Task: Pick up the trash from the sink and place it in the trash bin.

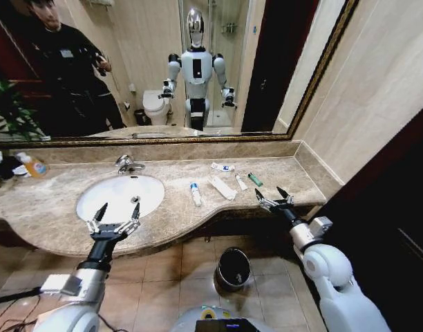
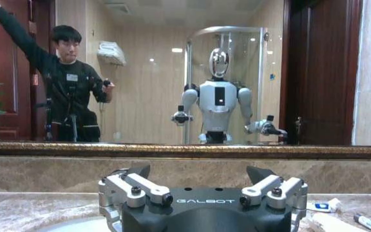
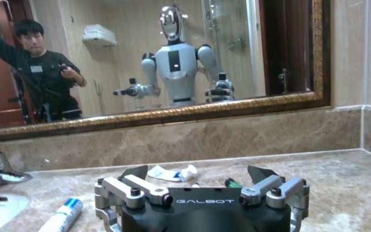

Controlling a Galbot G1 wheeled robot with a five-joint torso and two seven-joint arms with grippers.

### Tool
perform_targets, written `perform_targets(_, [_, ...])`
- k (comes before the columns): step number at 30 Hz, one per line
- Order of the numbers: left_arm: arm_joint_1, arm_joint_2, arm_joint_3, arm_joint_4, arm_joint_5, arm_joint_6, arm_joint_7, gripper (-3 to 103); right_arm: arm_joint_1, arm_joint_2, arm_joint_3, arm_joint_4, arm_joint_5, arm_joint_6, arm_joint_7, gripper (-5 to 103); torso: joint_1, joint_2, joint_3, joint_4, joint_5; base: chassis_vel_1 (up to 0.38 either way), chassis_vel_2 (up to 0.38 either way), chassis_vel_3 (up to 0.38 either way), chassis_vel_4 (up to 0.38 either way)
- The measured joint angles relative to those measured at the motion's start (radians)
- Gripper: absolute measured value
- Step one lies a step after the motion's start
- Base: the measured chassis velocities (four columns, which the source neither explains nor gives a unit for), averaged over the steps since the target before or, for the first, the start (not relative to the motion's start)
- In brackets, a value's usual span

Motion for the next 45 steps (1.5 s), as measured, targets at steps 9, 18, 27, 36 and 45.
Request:
perform_targets(9, [0.000, 0.000, 0.000, 0.000, 0.000, 0.000, 0.000, 100, 0.007, -0.051, 0.016, -0.065, -0.001, 0.046, -0.083, 100, 0.000, 0.000, 0.000, 0.0001, 0.0000, 0.000, 0.000, 0.000, 0.000])
perform_targets(18, [0.000, 0.000, 0.000, 0.000, 0.000, 0.000, 0.000, 100, 0.039, -0.072, 0.029, -0.111, -0.003, 0.009, -0.194, 100, 0.000, 0.000, 0.000, 0.0001, -0.0002, 0.000, 0.000, 0.000, 0.000])
perform_targets(27, [0.000, 0.000, 0.000, 0.000, 0.000, 0.000, 0.000, 100, 0.045, -0.053, 0.014, -0.109, -0.005, 0.016, -0.179, 100, 0.000, 0.000, 0.000, 0.0001, -0.0001, 0.000, 0.000, 0.000, 0.000])
perform_targets(36, [0.000, 0.000, 0.000, 0.000, 0.000, 0.000, 0.000, 100, 0.060, -0.073, 0.023, -0.113, -0.003, 0.015, -0.153, 100, 0.000, 0.000, 0.000, 0.0001, -0.0001, 0.000, 0.000, 0.000, 0.000])
perform_targets(45, [0.000, 0.000, 0.000, 0.000, 0.000, 0.000, 0.000, 100, 0.125, -0.092, 0.002, -0.170, -0.001, 0.001, -0.143, 100, 0.000, 0.000, 0.000, 0.0001, 0.0000, 0.000, 0.000, 0.000, 0.000])
